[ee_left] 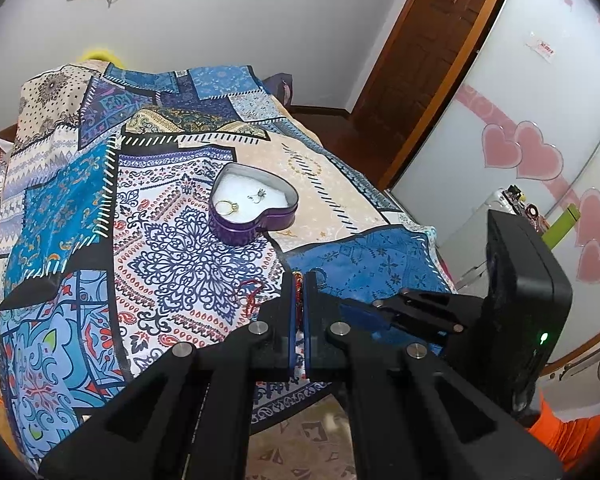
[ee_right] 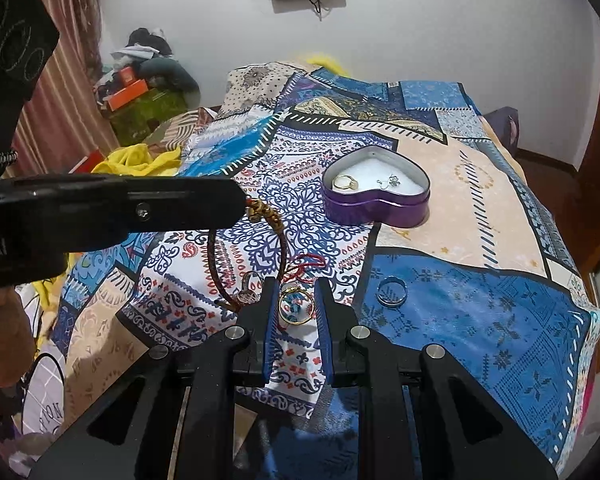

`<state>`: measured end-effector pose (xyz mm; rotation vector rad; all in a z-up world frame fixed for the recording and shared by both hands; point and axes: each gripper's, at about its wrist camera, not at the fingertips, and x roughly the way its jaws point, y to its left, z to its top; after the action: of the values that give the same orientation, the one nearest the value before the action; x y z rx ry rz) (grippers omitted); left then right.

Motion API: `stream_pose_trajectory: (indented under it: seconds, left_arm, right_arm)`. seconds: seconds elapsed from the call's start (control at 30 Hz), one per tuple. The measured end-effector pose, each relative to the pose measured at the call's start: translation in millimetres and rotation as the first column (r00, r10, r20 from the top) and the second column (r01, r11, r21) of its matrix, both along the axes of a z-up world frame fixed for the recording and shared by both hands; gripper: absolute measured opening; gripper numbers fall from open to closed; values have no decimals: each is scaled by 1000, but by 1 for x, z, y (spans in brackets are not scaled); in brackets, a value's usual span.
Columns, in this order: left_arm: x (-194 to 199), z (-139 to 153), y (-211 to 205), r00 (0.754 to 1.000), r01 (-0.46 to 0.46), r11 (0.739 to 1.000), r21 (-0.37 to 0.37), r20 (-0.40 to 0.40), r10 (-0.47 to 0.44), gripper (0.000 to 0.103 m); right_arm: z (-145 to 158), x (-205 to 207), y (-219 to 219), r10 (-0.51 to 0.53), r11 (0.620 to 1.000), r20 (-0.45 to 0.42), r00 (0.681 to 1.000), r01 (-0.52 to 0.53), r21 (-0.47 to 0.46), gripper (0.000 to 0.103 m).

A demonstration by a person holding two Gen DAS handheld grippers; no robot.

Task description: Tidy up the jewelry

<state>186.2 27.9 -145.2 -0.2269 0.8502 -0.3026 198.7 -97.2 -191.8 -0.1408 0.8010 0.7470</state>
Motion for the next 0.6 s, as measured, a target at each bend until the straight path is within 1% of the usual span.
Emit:
stream_pose_trajectory:
  seconds: [0.17,0.3,0.47,0.53,0.6]
  left_arm:
    - [1,-11,7,1000,-18,1000,25,-24,18,1]
    - [-1,-26,15,997,-43,996,79,-57,48,1]
    - [-4,-41,31,991,-90,982,167,-88,106,1]
    - [-6,-43,35,989,-94,979,184,-93,112,1]
    - [-8,-42,35,991,-81,978,193,-92,101,2]
  right_arm:
    - [-1,5,-15,-39,999,-4,999,38,-11,16]
    - [1,7,-23,-65,998,1,998,65,-17,16]
    - [0,7,-27,-74,997,-2,997,74,-17,16]
    - [0,6,-28,-74,997,-2,997,74,-16,16]
    - [0,6,-28,-74,997,-2,997,74,-16,16]
